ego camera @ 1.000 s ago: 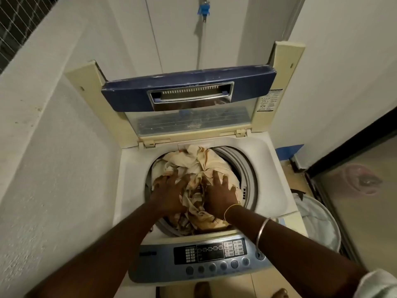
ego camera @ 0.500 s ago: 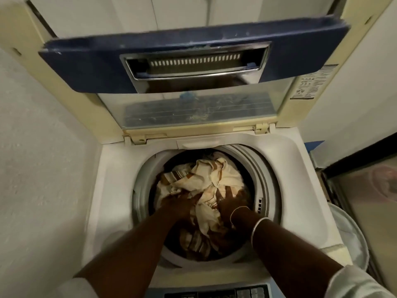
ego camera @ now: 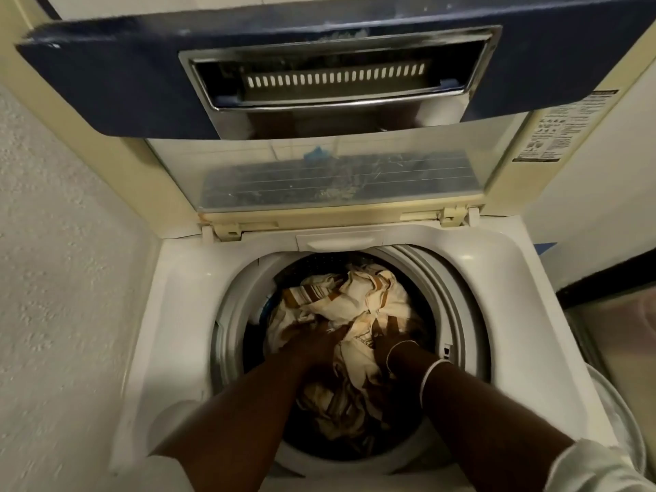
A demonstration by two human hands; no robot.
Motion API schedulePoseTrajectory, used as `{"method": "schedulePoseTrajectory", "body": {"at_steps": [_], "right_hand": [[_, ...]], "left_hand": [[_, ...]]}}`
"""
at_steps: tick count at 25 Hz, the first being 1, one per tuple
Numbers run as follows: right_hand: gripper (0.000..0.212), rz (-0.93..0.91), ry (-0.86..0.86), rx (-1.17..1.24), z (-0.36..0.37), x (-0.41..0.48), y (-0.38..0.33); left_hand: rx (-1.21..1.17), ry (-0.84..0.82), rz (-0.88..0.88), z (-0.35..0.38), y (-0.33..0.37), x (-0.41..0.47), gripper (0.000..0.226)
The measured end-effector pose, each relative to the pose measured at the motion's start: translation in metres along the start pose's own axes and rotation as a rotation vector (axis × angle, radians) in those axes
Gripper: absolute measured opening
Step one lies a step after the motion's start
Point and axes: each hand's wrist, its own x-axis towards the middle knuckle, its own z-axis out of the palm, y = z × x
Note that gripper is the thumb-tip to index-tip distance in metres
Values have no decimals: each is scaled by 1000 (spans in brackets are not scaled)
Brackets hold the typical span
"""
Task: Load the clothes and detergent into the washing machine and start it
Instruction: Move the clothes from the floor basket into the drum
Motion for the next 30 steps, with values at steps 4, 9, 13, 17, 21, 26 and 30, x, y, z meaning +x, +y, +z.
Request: {"method": "schedulePoseTrajectory", "body": {"at_steps": [4, 9, 13, 17, 21, 26, 30], "right_hand": [[74, -37, -9, -68, -15, -26, 2], [54, -70, 77, 46, -52, -62, 3], [46, -36, 253, 107, -86, -116, -13], [36, -55, 408, 113, -97, -174, -22], [34, -88, 563, 164, -108, -237, -20], [33, -161, 777, 214, -114, -303, -20], [37, -214, 928, 208, -121, -340, -17]], "left_hand": [[-6, 35, 47, -24, 12, -19, 112], [-69, 15, 23, -66, 35, -50, 87], [-105, 215, 49, -89, 50, -89, 46], [-92, 413, 22, -115, 67, -144, 42], [-85, 625, 19, -141, 82, -201, 36], [-39, 720, 79, -164, 102, -265, 33], [-18, 790, 99, -177, 112, -301, 32]]}}
